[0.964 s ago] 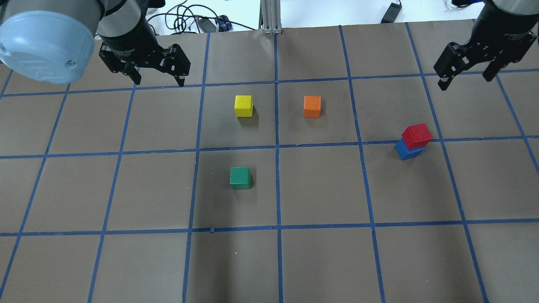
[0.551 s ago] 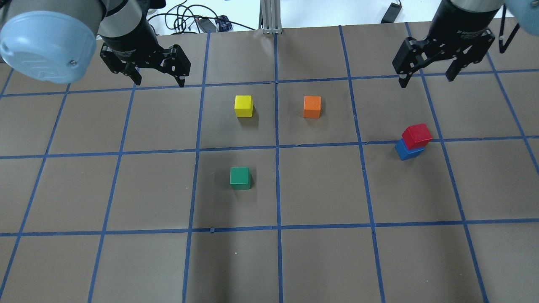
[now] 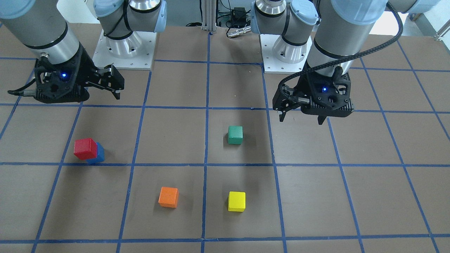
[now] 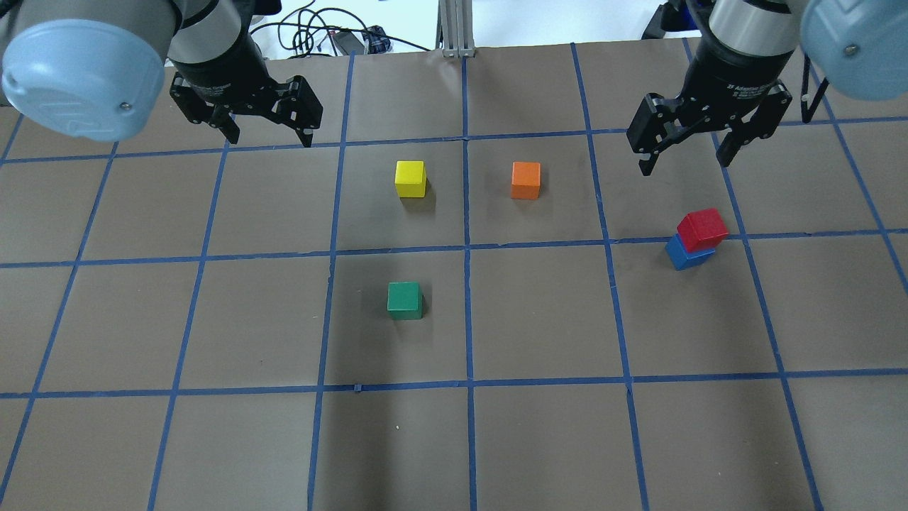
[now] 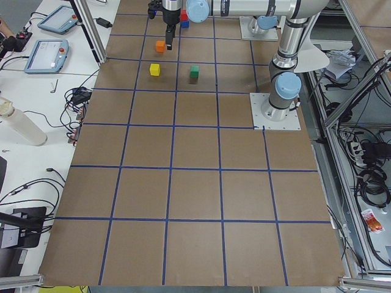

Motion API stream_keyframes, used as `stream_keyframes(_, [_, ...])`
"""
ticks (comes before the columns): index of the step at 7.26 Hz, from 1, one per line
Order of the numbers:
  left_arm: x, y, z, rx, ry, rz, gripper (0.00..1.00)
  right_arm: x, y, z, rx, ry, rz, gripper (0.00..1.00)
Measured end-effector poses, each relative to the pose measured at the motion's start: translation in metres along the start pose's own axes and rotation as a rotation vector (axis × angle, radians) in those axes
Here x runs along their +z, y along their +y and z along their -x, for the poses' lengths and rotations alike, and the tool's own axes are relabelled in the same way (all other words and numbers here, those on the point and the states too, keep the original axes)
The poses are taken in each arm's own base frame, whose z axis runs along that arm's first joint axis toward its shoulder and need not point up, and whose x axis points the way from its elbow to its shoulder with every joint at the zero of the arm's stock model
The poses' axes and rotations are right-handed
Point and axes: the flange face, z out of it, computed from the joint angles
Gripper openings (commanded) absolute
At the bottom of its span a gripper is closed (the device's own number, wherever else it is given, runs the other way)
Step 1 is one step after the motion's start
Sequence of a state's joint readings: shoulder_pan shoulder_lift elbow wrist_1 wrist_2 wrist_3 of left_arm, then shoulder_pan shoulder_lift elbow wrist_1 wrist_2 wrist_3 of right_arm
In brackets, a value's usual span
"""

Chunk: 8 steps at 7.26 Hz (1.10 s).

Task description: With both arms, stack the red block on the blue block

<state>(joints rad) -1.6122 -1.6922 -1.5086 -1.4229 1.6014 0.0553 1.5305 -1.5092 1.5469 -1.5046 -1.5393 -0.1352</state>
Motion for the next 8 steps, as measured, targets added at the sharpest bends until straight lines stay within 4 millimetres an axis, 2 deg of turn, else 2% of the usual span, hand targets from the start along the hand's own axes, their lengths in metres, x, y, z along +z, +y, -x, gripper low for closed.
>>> stream_keyframes(2, [0.001, 0.000, 0.000, -0.001, 0.000, 0.002, 1.00, 0.006, 0.004, 0.006, 0.001, -0.037, 0.007, 1.00])
stream_keyframes(5, [0.001, -0.001, 0.000, -0.001, 0.000, 0.001, 1.00, 0.008, 0.011, 0.005, 0.150, -0.012, 0.013, 1.00])
stream_keyframes(8, [0.000, 0.000, 0.001, 0.000, 0.000, 0.000, 1.00, 0.012, 0.019, 0.002, 0.191, 0.030, 0.020, 1.00])
